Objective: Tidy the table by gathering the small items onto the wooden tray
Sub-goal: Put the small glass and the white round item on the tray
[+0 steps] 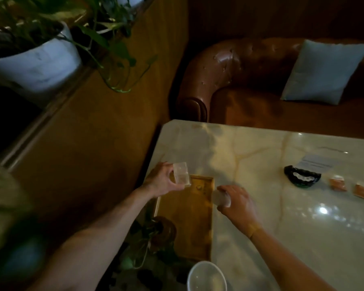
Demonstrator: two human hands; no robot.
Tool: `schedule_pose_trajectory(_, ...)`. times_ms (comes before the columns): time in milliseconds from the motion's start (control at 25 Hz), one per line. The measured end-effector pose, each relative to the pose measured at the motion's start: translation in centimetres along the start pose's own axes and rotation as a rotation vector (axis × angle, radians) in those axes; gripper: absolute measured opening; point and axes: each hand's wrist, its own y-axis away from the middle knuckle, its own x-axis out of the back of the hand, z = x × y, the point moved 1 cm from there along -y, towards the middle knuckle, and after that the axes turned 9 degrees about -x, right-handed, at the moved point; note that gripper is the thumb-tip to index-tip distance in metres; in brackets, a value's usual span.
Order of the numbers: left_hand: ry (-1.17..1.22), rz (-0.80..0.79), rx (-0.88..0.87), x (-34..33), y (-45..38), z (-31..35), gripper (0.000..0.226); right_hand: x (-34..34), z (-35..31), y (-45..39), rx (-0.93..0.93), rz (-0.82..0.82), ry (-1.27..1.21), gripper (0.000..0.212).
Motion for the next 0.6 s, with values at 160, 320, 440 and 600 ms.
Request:
schedule_pose_trajectory(160,0.088,-0.030,0.043,0.6,-0.9,-4.2,0.071,-2.3,-2.1,-1.2,0.003,-0.028,0.004,0.051)
schedule_pose_trajectory(320,0.193,-0.024,0.113,-0.7,-0.5,-6.3,0.075,-4.2,-3.1,-2.1,0.019,-0.018,0.001,0.050)
schedule_pose_trajectory(440,0.215,-0.039,0.090,-1.7,0.1,-7.2,0.069,-5.6,-3.3,-3.4,0.039,-0.048,0.030,0.049)
schedule_pose_trajectory(600,0.154,-0.021,0.093,-2.8,0.2,-8.5,0.064,-7.9,-3.4,-5.6,0.037,-0.112,0.072,0.050)
